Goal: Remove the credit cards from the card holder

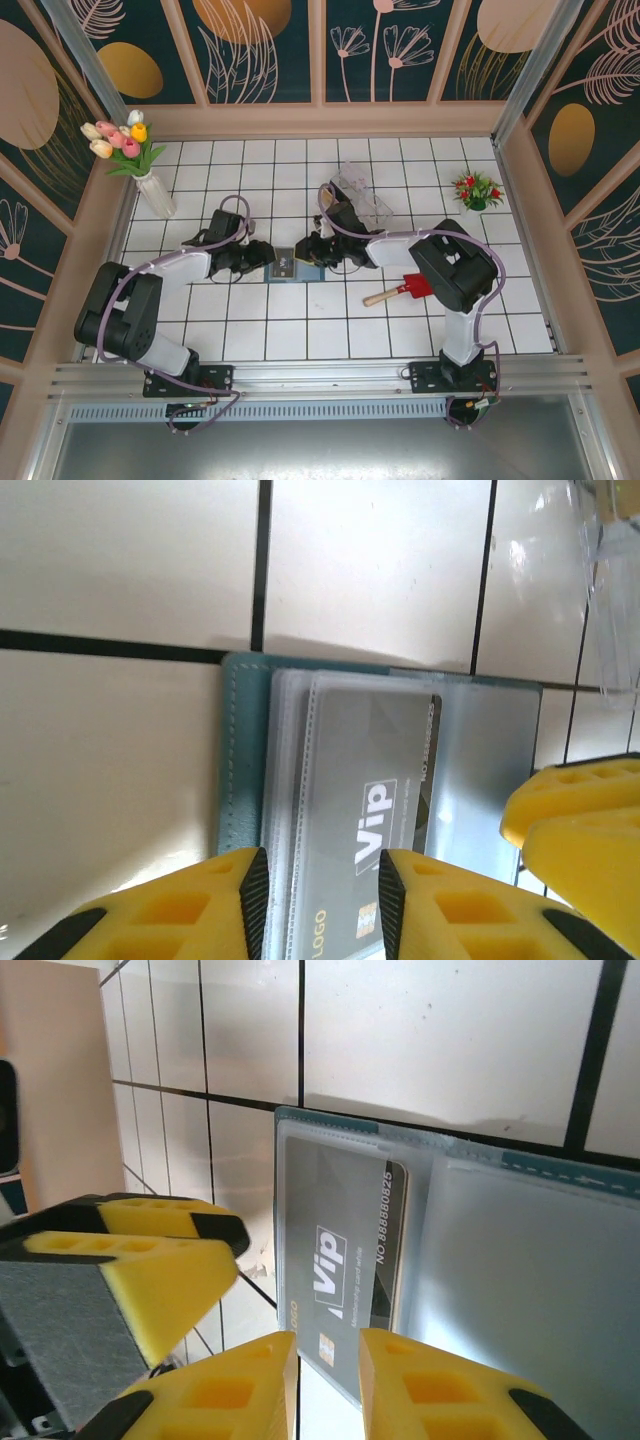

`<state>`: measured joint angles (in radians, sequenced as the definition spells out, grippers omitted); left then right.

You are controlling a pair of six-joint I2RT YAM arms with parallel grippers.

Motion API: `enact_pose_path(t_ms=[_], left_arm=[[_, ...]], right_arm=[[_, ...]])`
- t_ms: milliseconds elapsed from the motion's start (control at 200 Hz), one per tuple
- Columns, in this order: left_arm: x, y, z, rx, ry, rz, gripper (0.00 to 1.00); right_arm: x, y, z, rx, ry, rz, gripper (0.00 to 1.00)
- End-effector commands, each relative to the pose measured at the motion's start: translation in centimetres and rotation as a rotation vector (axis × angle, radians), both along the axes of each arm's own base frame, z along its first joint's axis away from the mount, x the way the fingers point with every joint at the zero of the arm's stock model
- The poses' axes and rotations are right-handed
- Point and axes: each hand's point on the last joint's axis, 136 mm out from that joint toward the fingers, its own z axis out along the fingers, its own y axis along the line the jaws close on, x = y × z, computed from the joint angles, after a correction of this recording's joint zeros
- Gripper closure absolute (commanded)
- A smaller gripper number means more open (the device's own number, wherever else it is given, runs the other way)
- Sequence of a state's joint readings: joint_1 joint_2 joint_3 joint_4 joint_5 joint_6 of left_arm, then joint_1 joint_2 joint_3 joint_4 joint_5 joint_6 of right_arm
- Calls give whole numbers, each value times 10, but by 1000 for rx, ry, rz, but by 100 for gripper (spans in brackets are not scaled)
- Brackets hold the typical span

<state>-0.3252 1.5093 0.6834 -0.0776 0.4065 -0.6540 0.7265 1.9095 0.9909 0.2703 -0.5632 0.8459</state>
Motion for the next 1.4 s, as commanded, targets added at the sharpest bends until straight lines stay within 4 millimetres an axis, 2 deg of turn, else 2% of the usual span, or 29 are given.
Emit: enact_pose_path(t_ms=[0,165,540,981,1391], left_arm=[[3,5,11,14,-21,17,66],[5,-11,15,-69,-25,1,77],[2,-10,-17,-15,52,17,88],[-14,2,-40,29,116,51,89],[-15,2,-40,32,117,47,89]], right_arm=[[1,4,-8,-69,-11,2,77],[2,6,-13,-106,-3,-1,79],[1,7,-25,-153,20,-1,80],[-1,8,-39,-231,35,1,80],[-1,7,-42,-254,37,1,80]])
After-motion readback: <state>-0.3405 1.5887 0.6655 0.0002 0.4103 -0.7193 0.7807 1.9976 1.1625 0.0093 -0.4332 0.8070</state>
